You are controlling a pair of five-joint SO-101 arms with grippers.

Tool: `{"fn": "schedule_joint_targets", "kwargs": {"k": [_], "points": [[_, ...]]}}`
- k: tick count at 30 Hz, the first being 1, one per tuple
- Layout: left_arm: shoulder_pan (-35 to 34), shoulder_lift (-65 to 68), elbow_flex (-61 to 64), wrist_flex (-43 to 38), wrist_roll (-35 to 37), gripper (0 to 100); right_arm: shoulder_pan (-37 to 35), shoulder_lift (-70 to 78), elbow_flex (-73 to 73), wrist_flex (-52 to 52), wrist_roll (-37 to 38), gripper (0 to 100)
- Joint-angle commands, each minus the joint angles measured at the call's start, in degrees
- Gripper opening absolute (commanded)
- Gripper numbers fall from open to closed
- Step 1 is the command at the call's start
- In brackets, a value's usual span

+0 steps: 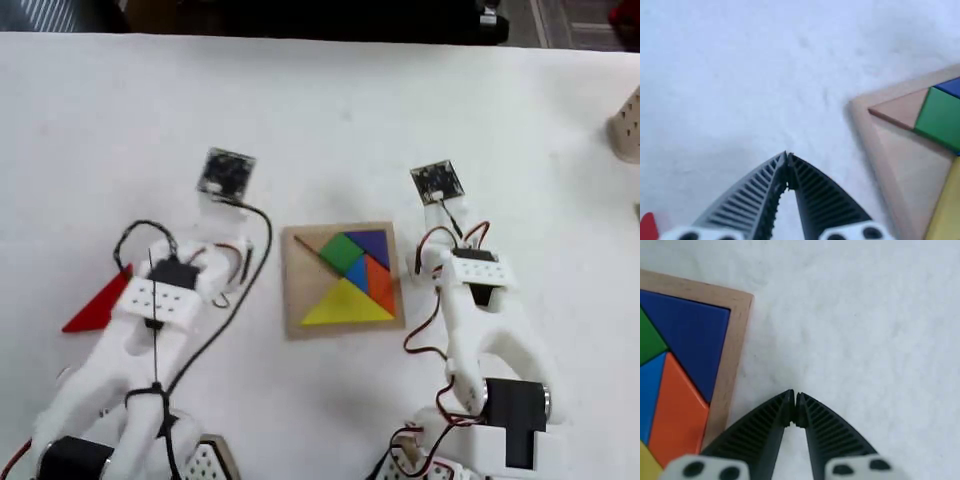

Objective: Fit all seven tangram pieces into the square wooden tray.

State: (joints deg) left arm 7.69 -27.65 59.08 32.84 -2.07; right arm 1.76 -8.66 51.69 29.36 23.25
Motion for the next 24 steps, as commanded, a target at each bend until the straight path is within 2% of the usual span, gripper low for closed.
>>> {"fn": "schedule_joint_targets", "kwargs": {"k": [1,2,6,9,17,24], "points": [[-4.18,-2.15,-2.73,-0.44,0.18,2,-0.57,-0.22,-2.64,1.27,0.70,1.8],[-4.18,-2.15,-2.81,0.79,-0.53,2,-0.57,-0.22,-2.64,1.27,0.70,1.8],[-4.00,-2.59,-3.08,5.10,-10.64,2,-0.57,-0.22,-2.64,1.27,0.70,1.8],[-4.97,-2.68,-2.73,6.59,-14.24,2,-0.57,-0.22,-2.64,1.45,0.70,1.8],[-14.29,-2.15,-2.64,6.42,-13.54,2,-0.31,-3.82,-2.46,6.64,0.44,1.8],[-18.86,-2.15,-1.41,4.75,-13.54,2,-0.66,-14.99,8.00,4.62,0.70,1.8]]}}
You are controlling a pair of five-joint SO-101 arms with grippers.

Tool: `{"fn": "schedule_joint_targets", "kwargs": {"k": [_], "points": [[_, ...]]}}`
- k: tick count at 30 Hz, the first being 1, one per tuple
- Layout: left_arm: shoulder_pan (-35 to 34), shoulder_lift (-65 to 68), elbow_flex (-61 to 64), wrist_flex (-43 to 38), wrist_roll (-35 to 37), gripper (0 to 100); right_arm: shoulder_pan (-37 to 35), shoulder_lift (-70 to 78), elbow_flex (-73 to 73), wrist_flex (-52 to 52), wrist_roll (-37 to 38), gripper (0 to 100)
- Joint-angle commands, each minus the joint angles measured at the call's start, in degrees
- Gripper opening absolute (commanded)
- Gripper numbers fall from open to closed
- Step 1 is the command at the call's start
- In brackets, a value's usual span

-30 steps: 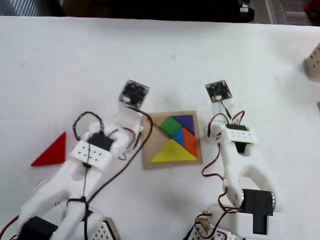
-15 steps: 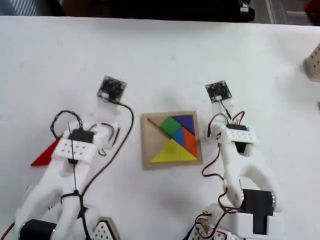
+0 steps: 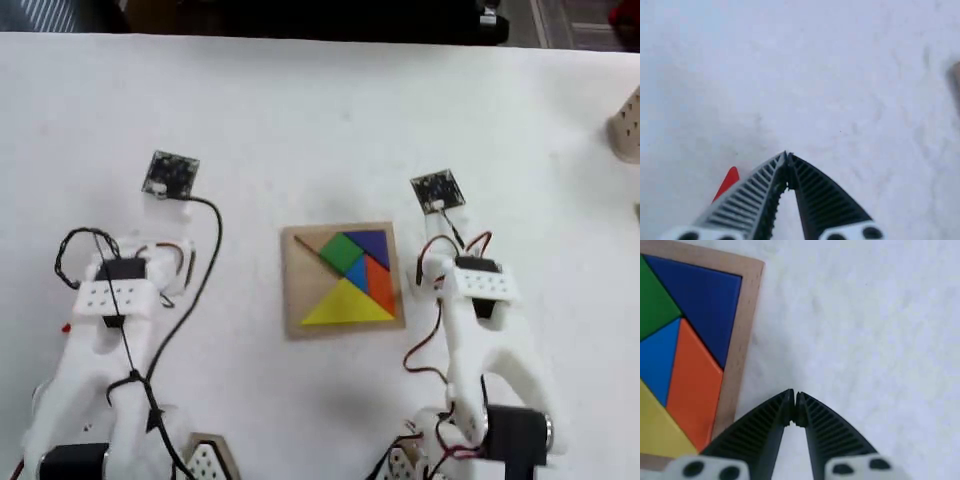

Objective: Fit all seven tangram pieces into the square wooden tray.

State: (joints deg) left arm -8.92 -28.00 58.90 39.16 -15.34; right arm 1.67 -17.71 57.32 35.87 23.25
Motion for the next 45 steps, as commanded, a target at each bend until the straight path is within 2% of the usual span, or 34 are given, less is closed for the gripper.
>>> {"fn": "schedule_joint_targets", "kwargs": {"k": [1,4,8,13,15,17,25,29,34,40,45], "points": [[-2.77,-1.80,-0.26,-3.52,-0.26,2,-0.48,-7.52,4.13,-2.42,0.70,1.8],[-5.14,-1.98,1.49,-7.03,-0.18,2,-0.22,-11.03,7.74,-3.82,0.70,1.8],[-10.51,-2.24,1.67,-3.78,-0.18,8,-0.22,-12.09,9.14,-5.93,0.70,1.8],[-23.69,-1.89,2.64,4.31,-0.70,19,-0.31,-12.09,9.23,-6.11,0.70,1.8],[-28.97,-2.24,4.92,2.73,-0.70,21,-0.48,-12.09,9.23,-6.20,0.79,1.8],[-31.08,-2.24,6.95,-0.09,-0.70,21,-0.48,-12.09,9.23,-6.20,0.79,1.8],[-30.99,-2.24,8.26,-1.58,-1.05,21,-0.48,-12.09,9.23,-6.20,0.79,1.8],[-28.35,-2.33,8.26,0.62,-11.16,21,-0.48,-12.00,9.23,-6.20,0.79,1.8],[-26.07,-2.33,8.09,1.32,-17.23,22,-0.48,-12.00,9.67,-6.37,0.79,1.8],[-26.33,-1.80,8.44,1.41,-27.87,29,-0.57,-12.00,10.46,-7.96,0.79,1.8],[-27.03,-1.80,12.75,-2.99,-38.15,30,-0.57,-12.00,10.73,-9.10,0.79,1.8]]}}
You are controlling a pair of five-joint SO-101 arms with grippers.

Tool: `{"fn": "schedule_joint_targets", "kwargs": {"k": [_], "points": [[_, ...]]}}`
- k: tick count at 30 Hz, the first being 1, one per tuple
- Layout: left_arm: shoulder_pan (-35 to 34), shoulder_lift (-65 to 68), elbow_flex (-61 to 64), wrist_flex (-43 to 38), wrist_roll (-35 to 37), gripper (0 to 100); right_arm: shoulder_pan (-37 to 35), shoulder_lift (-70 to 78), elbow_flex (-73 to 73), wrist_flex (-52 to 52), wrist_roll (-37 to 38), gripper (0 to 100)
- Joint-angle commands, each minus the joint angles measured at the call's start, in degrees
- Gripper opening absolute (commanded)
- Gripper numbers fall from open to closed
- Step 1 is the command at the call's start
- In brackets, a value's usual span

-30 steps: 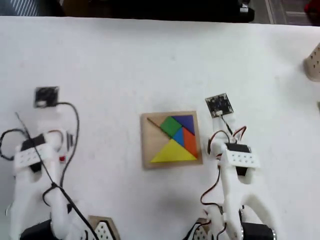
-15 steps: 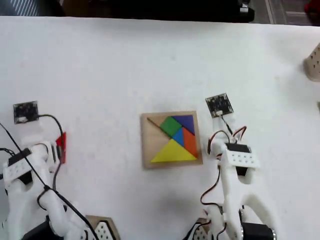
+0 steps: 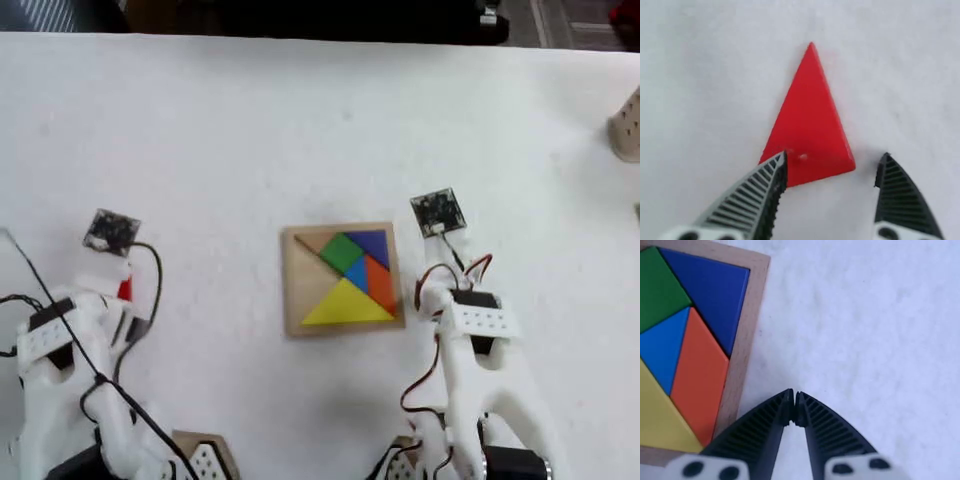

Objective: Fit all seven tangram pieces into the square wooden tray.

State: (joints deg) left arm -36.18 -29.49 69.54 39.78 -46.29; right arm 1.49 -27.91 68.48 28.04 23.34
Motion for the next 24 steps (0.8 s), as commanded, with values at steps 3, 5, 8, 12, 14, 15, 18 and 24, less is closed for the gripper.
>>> {"fn": "schedule_joint_targets", "kwargs": {"k": [3,5,8,12,14,15,18,24], "points": [[0.22,-0.31,5.10,-8.70,-9.49,30,-0.40,-1.80,-0.44,-1.27,0.70,1.8],[0.31,-0.31,5.98,-11.60,-9.76,31,-0.40,-1.80,-0.44,-1.27,0.70,1.8],[0.57,-0.31,5.71,-13.80,-9.76,33,-0.40,-1.80,-0.44,-1.27,0.70,1.8],[1.19,-0.22,3.69,-11.25,-9.76,33,-0.40,-1.80,-0.44,-1.19,0.70,1.8],[1.63,-0.13,2.37,-8.35,-9.76,32,-0.40,-1.80,-0.44,-1.10,0.70,1.8],[1.63,-0.13,1.76,-6.86,-9.76,32,-0.40,-1.80,-0.44,-1.10,0.70,1.8],[2.42,-0.13,0.00,-4.13,-9.41,32,-0.40,-1.80,-0.44,-1.01,0.70,1.8],[3.56,-0.13,-4.13,4.66,-8.18,32,-0.31,-1.80,-0.44,-0.92,0.70,1.8]]}}
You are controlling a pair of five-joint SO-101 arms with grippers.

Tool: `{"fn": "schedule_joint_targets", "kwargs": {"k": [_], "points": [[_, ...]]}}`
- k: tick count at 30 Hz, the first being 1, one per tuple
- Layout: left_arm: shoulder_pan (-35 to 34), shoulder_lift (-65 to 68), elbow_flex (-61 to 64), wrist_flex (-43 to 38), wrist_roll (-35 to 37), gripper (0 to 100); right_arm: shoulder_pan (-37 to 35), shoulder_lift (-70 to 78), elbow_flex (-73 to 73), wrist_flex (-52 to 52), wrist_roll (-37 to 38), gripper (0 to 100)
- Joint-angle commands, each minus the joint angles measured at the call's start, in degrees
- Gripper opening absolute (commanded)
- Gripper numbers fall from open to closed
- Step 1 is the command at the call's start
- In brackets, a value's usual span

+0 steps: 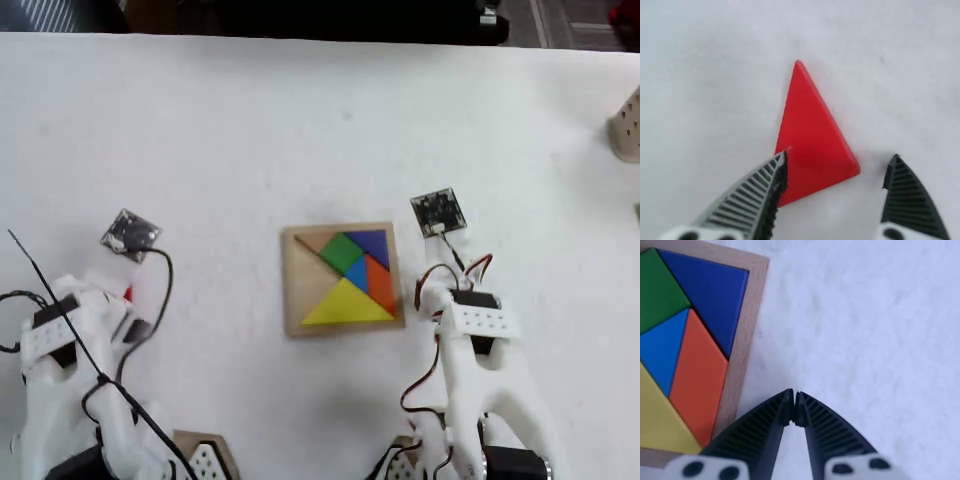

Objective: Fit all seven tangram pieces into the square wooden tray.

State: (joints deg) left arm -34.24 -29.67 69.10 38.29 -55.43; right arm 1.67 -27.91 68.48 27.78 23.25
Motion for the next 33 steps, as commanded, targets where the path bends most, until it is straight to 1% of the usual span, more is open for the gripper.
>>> {"fn": "schedule_joint_targets", "kwargs": {"k": [1,3,6,9,11,16,19,24,33], "points": [[1.80,0.04,-4.66,7.38,2.29,32,-0.48,-1.80,-0.44,-0.66,0.79,1.8],[1.80,0.04,-6.24,8.88,3.87,32,-0.40,-1.80,-0.44,-0.66,0.79,1.8],[1.80,0.04,-7.30,10.20,3.87,32,-0.40,-1.80,-0.44,-0.57,0.79,1.8],[1.80,1.80,-8.62,9.93,4.31,32,-0.40,-1.80,-0.44,-0.57,0.79,1.8],[1.63,6.02,-11.43,10.11,4.31,32,-0.40,-1.80,-0.44,-0.57,0.79,1.8],[1.54,22.20,-21.54,9.93,3.78,32,-0.40,-1.80,-0.44,-0.57,0.70,1.8],[1.54,28.26,-25.76,10.02,3.78,32,-0.40,-1.80,-0.44,-0.57,0.70,1.8],[1.63,29.67,-25.76,10.02,1.67,32,-0.48,-1.80,-0.44,-0.57,0.70,1.8],[1.45,29.32,-23.74,9.93,0.97,32,-0.40,-1.80,-0.44,-0.57,0.70,1.8]]}}
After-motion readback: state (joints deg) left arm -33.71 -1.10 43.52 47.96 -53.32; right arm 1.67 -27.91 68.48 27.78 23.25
